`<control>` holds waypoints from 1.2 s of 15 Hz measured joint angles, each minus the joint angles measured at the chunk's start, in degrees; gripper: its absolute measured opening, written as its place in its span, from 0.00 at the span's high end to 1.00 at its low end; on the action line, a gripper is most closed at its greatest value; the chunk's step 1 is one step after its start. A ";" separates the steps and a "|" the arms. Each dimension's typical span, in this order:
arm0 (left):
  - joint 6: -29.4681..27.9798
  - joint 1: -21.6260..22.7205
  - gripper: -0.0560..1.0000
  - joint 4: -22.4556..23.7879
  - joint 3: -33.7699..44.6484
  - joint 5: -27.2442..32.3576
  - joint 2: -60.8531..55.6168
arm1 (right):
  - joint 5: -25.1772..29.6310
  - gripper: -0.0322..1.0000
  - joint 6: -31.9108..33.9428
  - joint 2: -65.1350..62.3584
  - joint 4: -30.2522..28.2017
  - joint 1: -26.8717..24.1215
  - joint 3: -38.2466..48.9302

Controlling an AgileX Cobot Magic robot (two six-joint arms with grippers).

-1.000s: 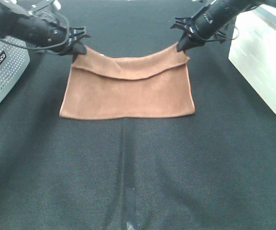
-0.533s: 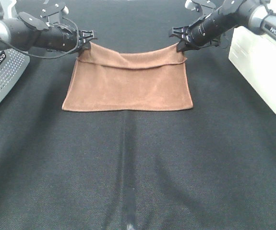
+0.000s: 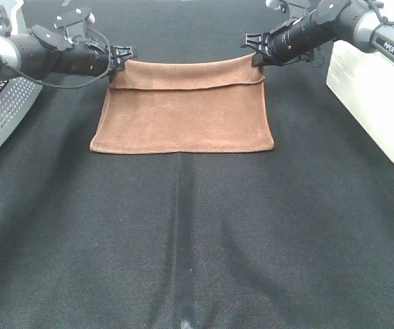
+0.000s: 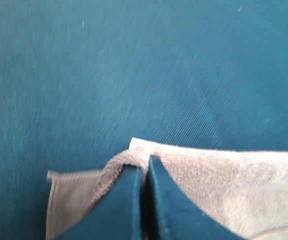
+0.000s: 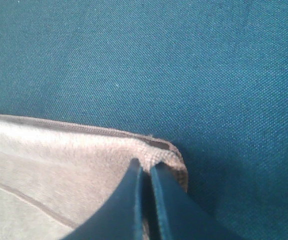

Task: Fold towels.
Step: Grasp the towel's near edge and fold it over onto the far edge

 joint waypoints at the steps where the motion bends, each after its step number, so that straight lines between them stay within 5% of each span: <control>1: 0.00 0.00 0.85 0.00 0.00 0.00 0.11 | -0.29 0.96 0.00 0.00 0.00 0.00 0.00; 2: 0.00 0.00 0.76 0.00 0.00 0.00 0.17 | -0.40 0.92 0.00 0.00 0.00 0.00 0.00; 4: 0.00 0.00 0.42 0.00 0.00 -0.52 0.23 | -0.23 0.58 0.00 0.00 0.00 0.00 0.00; 6: 0.00 0.00 0.27 0.69 0.00 -0.57 0.06 | 1.32 0.25 0.00 0.00 -0.34 0.00 0.00; 7: 0.00 0.17 0.25 2.06 0.00 0.46 -0.34 | 2.81 0.18 0.00 0.00 -1.26 0.00 0.00; 13: -2.41 3.78 0.24 5.33 -0.23 22.92 -2.46 | 20.11 0.13 2.92 -3.72 -5.61 0.00 0.00; 18: -14.09 4.35 0.24 8.19 -0.23 37.59 -4.53 | 32.31 0.13 9.97 -4.98 -5.79 0.00 -0.17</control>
